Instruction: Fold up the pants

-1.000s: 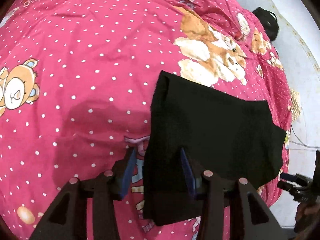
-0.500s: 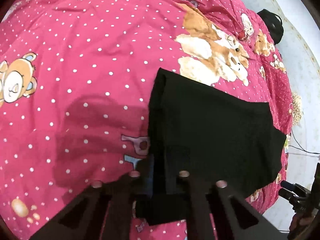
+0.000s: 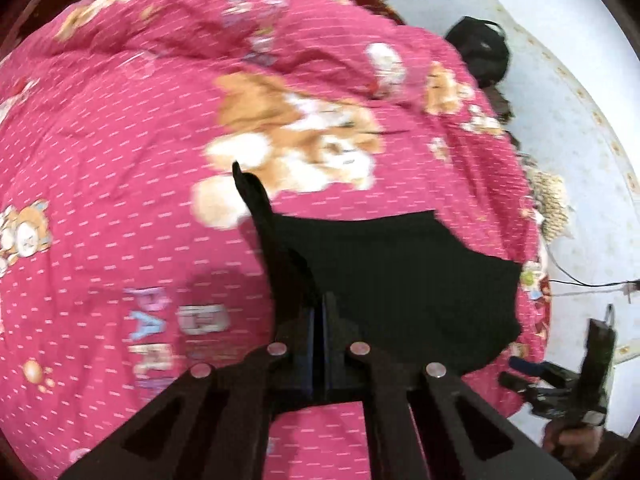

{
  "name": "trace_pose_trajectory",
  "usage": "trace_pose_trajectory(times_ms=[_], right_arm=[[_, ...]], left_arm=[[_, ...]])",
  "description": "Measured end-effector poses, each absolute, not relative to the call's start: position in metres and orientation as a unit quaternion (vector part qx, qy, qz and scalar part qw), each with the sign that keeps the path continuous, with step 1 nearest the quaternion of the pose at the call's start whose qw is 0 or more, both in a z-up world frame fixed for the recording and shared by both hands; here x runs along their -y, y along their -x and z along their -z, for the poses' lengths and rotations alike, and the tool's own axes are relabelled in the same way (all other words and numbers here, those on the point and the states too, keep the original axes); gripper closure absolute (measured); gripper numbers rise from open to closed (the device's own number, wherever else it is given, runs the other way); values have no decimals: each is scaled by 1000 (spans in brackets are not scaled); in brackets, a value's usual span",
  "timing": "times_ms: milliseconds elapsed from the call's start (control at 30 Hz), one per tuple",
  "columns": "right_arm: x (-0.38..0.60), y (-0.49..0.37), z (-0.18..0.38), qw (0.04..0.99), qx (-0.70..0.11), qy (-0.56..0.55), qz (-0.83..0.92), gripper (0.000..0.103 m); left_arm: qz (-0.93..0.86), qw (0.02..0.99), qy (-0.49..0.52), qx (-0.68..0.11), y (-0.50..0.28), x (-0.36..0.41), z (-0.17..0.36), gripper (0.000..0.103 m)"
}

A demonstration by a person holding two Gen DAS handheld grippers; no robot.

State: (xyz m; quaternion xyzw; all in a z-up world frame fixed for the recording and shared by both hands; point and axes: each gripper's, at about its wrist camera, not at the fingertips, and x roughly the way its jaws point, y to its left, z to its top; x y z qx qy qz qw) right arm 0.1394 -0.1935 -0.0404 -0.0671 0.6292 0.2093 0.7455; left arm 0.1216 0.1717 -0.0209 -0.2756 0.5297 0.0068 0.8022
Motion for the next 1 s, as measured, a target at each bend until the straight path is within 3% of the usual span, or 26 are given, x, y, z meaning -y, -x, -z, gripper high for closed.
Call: trace_pose_trajectory(times_ms=[233, 567, 733, 1000], right_arm=[[246, -155, 39, 743, -633, 43, -214, 40], [319, -186, 45, 746, -641, 15, -180, 40], [334, -203, 47, 747, -641, 6, -176, 40], [319, -217, 57, 739, -643, -12, -198, 40]], left_arm=[[52, 803, 258, -534, -171, -76, 6, 99], [109, 757, 236, -600, -217, 47, 60, 99], [92, 719, 237, -647, -222, 60, 95, 98], [118, 742, 250, -610, -211, 35, 58, 93]])
